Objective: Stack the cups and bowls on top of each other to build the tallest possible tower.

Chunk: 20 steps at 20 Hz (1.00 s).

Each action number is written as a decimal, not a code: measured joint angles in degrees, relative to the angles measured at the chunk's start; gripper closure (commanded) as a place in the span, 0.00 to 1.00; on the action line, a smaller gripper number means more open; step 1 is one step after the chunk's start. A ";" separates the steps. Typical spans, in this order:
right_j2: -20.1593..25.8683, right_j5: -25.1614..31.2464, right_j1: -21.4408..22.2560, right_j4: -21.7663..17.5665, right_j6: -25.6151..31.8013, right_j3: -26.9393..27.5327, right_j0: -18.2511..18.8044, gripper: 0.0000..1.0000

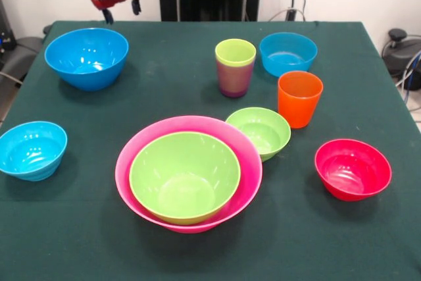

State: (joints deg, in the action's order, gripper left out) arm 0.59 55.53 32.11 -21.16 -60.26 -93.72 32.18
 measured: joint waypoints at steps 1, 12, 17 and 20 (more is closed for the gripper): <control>-0.01 0.00 -0.14 0.00 0.00 0.01 0.00 0.00; -0.24 -0.01 -4.57 0.02 -0.01 0.19 0.09 0.00; -0.23 -0.02 -7.32 0.02 -0.01 1.02 0.34 0.00; -0.24 -0.01 -8.33 0.02 -0.01 1.66 0.39 0.00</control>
State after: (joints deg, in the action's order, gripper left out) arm 0.36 55.52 23.78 -21.13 -60.27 -92.06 32.57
